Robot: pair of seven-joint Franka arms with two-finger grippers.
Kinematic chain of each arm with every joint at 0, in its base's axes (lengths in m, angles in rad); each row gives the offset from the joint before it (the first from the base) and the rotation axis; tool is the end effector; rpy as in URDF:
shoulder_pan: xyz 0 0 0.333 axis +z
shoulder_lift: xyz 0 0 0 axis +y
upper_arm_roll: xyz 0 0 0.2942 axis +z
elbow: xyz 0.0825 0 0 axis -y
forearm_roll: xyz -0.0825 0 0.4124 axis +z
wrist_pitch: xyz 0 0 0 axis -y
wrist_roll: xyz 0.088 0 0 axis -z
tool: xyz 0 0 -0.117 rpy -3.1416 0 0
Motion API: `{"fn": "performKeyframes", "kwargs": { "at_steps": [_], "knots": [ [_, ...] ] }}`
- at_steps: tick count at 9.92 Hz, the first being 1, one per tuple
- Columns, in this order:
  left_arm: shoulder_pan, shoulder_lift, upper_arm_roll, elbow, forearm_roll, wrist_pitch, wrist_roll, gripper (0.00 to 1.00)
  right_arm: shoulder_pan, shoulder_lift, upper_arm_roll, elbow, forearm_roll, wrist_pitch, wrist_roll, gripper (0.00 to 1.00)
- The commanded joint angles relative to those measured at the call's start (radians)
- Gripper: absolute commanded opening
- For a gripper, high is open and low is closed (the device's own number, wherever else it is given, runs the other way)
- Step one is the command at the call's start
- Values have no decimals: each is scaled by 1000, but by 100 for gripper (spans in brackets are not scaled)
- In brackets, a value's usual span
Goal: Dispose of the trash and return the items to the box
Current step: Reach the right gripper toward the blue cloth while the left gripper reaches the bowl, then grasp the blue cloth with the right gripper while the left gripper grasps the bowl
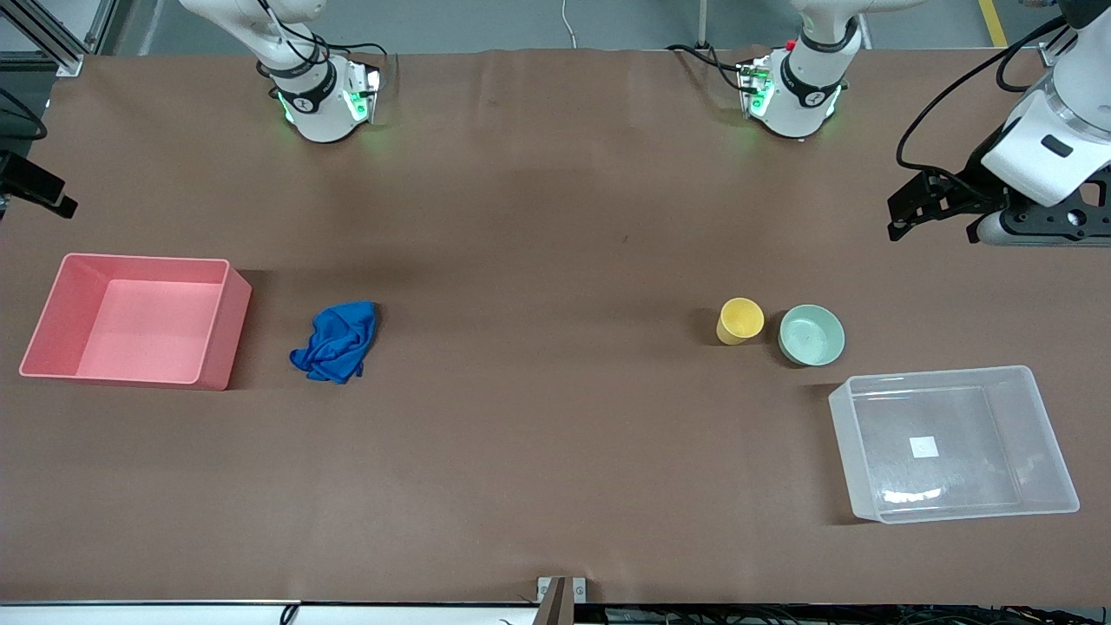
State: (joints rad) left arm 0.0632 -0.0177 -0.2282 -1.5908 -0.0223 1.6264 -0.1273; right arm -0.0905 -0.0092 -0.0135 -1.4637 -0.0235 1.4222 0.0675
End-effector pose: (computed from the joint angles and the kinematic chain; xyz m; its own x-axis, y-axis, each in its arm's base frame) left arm 0.5756 -0.0994 0.5978 0.9981 -0.0364 0.0501 -0.0377 -0.9990 0.0249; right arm 0.5606 -0.0616 0.6380 0.9843 -0.1740 -0.0306 -0.1733 -0.9845 0.0253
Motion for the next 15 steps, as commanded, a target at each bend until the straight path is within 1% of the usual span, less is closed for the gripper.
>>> {"fn": "performKeyframes", "kwargs": {
  "at_steps": [1, 6, 7, 8, 9, 10, 12, 13, 14, 15],
  "knots": [
    [6, 7, -5, -21, 16, -11, -5, 100, -2, -5, 3, -1, 8, -8, 12, 100],
    [12, 28, -3, -18, 18, 6, 9, 100, 8, 1, 4, -3, 7, -6, 6, 100],
    [13, 35, -3, -27, 16, 33, 9, 100, 30, 29, 13, -9, 5, 1, 11, 100],
    [24, 57, -3, -55, 16, 77, 11, 100, 41, 85, 24, -15, 4, 38, 18, 100],
    [44, 79, -5, -90, 16, 123, 23, 100, 63, 151, 45, -53, 4, 128, 43, 100],
    [44, 93, -3, -151, 16, 204, 34, 100, 86, 188, 47, -146, 4, 271, 89, 100],
    [65, 107, -5, -321, 16, 419, 35, 100, 103, 219, 47, -376, 2, 586, 106, 100],
    [70, 129, -3, -386, 16, 505, 37, 100, 119, 256, 47, -448, -1, 707, 159, 100],
    [70, 159, -3, -430, 16, 570, 37, 100, 153, 318, 46, -483, -24, 807, 213, 100],
    [81, 183, -3, -484, 18, 651, 41, 99, 162, 363, 46, -509, -70, 884, 259, 100]
  ]
}}
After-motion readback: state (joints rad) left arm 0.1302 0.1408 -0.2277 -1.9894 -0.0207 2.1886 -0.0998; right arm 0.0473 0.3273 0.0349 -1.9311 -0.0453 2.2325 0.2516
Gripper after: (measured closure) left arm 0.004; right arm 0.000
